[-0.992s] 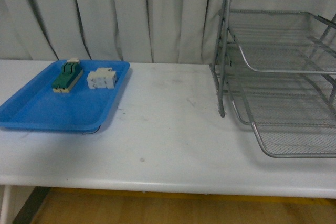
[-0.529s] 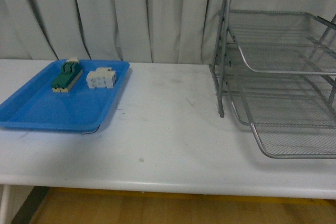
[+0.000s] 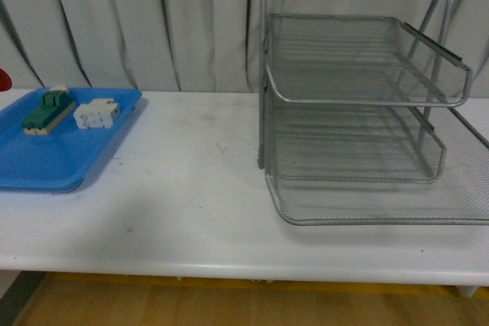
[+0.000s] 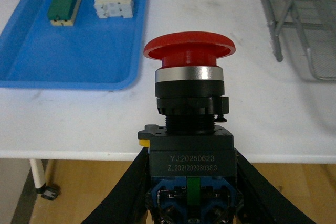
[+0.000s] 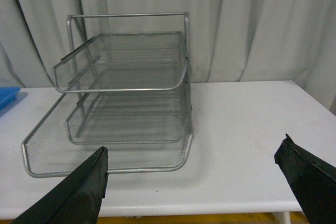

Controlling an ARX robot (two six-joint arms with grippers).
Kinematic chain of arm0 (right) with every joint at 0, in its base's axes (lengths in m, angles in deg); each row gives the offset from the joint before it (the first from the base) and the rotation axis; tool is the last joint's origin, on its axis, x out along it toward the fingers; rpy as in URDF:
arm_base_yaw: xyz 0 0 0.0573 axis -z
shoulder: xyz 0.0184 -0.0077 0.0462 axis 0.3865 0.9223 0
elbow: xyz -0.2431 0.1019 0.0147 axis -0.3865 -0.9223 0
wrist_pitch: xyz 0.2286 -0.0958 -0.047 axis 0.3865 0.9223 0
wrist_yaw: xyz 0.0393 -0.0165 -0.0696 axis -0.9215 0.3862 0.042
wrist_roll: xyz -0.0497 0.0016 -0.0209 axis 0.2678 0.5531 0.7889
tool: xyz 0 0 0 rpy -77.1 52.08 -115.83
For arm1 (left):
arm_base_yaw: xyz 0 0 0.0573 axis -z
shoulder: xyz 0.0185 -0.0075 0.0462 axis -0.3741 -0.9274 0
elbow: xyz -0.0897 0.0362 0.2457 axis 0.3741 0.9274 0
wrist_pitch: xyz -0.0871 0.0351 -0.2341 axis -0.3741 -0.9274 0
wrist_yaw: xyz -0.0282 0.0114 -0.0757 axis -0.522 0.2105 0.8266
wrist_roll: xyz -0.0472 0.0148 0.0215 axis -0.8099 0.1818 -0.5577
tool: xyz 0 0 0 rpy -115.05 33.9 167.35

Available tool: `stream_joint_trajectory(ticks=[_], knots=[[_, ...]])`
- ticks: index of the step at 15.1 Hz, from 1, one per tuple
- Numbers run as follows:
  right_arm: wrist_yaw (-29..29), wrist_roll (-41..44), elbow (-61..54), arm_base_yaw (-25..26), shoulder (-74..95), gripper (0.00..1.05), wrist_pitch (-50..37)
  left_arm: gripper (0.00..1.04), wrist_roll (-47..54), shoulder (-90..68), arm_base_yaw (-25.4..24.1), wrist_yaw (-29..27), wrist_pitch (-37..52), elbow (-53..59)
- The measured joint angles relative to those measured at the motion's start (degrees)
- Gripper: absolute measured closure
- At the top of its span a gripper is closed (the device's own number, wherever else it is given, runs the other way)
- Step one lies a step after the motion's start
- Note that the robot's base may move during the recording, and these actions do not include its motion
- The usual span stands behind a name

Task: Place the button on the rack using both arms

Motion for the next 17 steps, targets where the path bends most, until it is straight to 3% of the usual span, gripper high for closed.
stream_joint_trajectory(ticks=[7,8,11,14,17], knots=[[0.17,0.00,0.00,0.00,0.02,0.06,0.09,0.69,-2.71,-2.08,-0.55,-0.55,1.25,0.33],[0.15,0.00,0.00,0.00,0.02,0.06,0.09,0.69,-2.73,-11.56,6.82,-0.42,5.66,-8.00],[0.15,0.00,0.00,0.00,0.02,0.06,0.09,0.69,-2.89,-23.50,14.67,-1.07,8.59,-17.27],[0.15,0.00,0.00,0.00,0.02,0.06,0.09,0.69,-2.60,-33.86,20.94,-0.55,8.26,-25.68],[0.15,0.00,0.00,0.00,0.00,0.06,0.09,0.69,-2.01,-41.05,24.15,0.42,5.64,-31.91]])
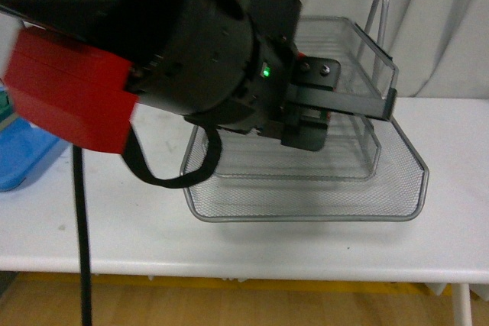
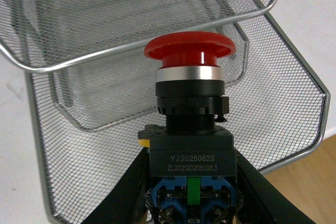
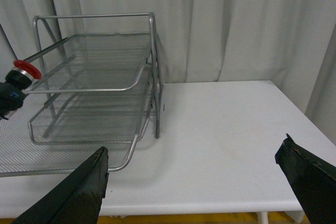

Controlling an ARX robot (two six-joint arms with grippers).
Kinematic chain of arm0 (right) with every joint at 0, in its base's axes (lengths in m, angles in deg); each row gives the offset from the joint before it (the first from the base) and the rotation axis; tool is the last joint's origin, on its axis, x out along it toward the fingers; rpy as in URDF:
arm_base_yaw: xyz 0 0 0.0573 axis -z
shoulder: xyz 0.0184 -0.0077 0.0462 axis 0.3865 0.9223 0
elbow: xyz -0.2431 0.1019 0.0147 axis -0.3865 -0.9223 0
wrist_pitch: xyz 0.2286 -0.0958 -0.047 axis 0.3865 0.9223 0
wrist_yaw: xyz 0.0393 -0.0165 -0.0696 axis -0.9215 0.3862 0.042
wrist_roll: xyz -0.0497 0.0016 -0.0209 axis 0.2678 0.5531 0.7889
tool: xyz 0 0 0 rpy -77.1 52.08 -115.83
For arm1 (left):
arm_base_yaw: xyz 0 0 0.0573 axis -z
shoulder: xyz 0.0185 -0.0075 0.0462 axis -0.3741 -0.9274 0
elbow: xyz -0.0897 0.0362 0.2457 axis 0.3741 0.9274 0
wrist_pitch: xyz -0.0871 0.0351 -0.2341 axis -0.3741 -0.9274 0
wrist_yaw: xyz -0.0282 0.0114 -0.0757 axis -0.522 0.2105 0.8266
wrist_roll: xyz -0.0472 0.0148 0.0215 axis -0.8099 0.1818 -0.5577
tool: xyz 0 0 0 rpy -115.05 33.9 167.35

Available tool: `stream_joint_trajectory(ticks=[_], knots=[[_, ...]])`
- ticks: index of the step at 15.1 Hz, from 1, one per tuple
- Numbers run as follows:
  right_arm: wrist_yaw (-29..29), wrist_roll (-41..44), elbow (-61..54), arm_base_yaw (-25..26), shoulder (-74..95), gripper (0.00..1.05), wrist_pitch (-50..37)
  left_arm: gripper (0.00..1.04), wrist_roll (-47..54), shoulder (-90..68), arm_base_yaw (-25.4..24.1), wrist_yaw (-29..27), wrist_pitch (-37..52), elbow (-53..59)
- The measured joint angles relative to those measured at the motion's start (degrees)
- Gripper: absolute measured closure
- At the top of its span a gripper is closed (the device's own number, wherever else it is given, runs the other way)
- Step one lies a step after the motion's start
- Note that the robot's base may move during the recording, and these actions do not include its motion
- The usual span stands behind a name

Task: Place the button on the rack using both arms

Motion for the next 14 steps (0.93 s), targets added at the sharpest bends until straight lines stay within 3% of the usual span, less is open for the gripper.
stream_joint_trajectory(ticks=[7,14], knots=[[-0.02,0.00,0.00,0.00,0.02,0.06,0.00,0.69,2.62,-4.83,1.42,1.36,-3.34,-3.17],[0.00,0.00,0.00,0.00,0.02,0.06,0.00,0.69,3.93,-17.42,0.48,1.16,-9.97,-15.67]])
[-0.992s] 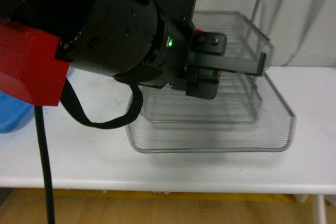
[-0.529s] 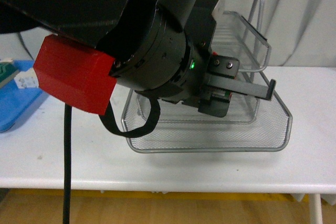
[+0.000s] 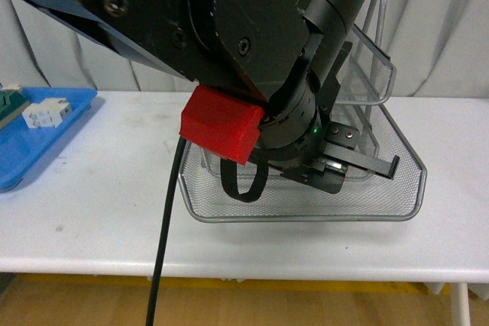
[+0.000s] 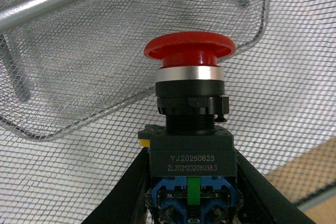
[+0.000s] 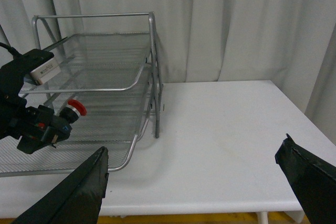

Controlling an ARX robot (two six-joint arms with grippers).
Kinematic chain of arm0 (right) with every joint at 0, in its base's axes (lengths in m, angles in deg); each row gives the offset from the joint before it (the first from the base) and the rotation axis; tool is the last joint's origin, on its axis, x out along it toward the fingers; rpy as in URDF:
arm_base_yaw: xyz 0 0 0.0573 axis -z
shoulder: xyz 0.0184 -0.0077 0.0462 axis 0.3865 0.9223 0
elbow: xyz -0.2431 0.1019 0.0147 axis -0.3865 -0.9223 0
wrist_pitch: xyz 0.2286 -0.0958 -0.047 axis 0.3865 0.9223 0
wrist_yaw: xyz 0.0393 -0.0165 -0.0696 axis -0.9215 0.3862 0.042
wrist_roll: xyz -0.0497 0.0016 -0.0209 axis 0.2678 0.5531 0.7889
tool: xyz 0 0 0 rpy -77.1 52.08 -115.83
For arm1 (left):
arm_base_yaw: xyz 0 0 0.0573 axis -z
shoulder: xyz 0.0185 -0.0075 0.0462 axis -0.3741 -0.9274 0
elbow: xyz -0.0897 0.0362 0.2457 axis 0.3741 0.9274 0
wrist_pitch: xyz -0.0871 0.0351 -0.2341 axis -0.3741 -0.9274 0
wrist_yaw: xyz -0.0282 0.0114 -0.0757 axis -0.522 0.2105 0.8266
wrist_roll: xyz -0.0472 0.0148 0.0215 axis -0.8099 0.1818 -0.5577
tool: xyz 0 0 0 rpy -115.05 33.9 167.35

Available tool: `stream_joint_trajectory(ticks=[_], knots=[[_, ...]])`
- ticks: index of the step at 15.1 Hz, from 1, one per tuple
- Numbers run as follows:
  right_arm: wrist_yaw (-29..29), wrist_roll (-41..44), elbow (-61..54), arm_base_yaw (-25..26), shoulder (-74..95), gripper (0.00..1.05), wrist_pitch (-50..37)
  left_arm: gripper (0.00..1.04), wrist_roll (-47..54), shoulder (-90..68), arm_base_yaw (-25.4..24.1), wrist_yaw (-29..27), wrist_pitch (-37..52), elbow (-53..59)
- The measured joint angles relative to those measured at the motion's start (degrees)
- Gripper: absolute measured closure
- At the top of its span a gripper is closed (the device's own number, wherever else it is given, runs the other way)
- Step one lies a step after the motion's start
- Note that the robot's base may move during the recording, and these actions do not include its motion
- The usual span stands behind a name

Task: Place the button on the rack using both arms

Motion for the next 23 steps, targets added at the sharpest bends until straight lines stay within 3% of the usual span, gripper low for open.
stream_joint_trajectory(ticks=[2,8,14,20,23], knots=[[-0.02,0.00,0.00,0.00,0.00,0.06,0.00,0.68,-1.01,-2.58,-0.81,0.66,-1.92,-3.26],[0.00,0.00,0.00,0.00,0.00,0.06,0.00,0.05,-5.97,-3.08,-1.88,3.08,-1.25,-5.33],[0.00,0.00,0.00,0.00,0.00,0.06,0.00,0.07,-9.20,5.11,-5.16,6.05,0.57,-2.36],[-0.02,0.00,0.00,0.00,0.00,0.06,0.00,0.07,-14.32,16.35,-18.99,8.20,4.61,9.03],[0.00,0.00,0.00,0.00,0.00,0.06,0.00,0.07,-12.44,29.46,-21.18,8.31,8.52,19.65]])
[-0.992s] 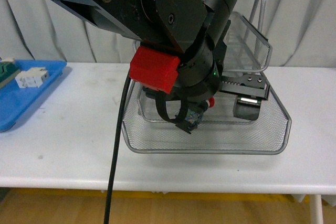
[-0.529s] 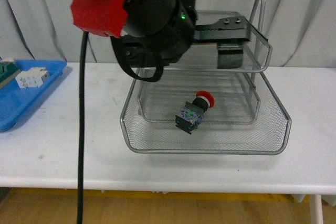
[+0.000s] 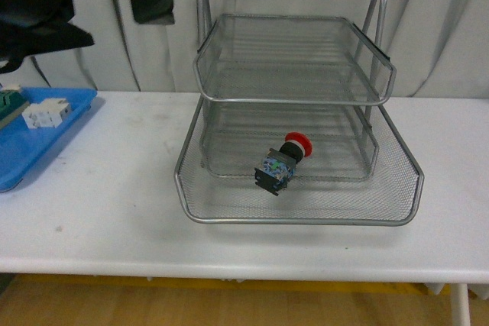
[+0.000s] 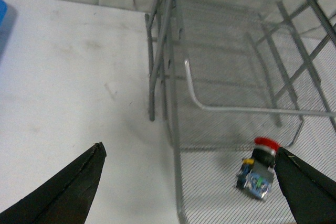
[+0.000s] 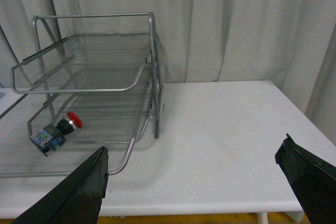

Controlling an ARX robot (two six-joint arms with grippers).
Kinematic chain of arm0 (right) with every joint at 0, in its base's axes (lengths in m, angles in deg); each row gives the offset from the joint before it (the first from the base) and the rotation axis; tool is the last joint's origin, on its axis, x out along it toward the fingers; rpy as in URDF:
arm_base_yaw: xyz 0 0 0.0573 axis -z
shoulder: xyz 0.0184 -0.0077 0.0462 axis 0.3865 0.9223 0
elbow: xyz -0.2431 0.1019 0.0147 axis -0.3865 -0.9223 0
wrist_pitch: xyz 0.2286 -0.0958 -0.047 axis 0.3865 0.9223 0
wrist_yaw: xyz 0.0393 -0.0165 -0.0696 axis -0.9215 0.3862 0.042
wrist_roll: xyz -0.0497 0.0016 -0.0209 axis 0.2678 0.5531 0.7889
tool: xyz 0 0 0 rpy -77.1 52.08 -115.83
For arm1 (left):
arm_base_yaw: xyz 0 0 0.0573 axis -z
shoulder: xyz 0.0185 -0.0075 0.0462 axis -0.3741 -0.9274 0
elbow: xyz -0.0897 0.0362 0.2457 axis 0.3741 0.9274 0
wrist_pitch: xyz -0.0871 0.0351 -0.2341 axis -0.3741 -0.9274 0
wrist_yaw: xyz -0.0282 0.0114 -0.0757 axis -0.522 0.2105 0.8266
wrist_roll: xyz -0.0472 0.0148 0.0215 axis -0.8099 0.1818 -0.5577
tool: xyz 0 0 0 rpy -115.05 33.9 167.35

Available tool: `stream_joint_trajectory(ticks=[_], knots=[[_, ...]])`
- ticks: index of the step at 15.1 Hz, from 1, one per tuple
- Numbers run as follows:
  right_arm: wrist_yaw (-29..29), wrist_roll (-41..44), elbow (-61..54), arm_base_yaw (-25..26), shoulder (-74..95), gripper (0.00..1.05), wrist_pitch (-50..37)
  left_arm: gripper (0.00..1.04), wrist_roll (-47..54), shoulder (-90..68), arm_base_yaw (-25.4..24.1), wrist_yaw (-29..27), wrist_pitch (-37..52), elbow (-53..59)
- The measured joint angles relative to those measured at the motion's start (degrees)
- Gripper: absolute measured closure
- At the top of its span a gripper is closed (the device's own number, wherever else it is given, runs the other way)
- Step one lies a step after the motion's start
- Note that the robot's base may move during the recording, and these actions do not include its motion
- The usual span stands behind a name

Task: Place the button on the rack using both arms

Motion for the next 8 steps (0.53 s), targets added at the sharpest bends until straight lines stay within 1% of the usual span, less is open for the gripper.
stream_joint_trajectory(ticks=[1,2,3,4,5,6,7,8], knots=[[-0.02,0.00,0.00,0.00,0.00,0.06,0.02,0.07,1.18,3.63,-0.81,0.02,-0.55,4.33],[-0.02,0.00,0.00,0.00,0.00,0.06,0.00,0.13,4.81,6.95,-1.25,-5.03,11.65,11.78],[-0.11,0.00,0.00,0.00,-0.02,0.06,0.00,0.26,9.81,12.76,-2.91,-10.69,24.72,20.65],[-0.11,0.00,0.00,0.00,0.00,0.06,0.02,0.37,12.59,20.02,-4.76,-10.71,30.80,27.71],[-0.11,0.00,0.00,0.00,0.00,0.06,0.02,0.49,14.29,29.22,-7.26,-9.05,29.46,33.05],[-0.11,0.00,0.00,0.00,-0.02,0.06,-0.02,0.62,15.13,37.53,-10.12,-6.05,24.41,37.64],[-0.11,0.00,0.00,0.00,0.00,0.06,0.00,0.74,15.74,44.87,-13.90,-1.64,18.40,41.40],[-0.09,0.00,0.00,0.00,0.00,0.06,0.04,0.87,15.85,52.52,-16.46,-0.22,13.40,44.11]])
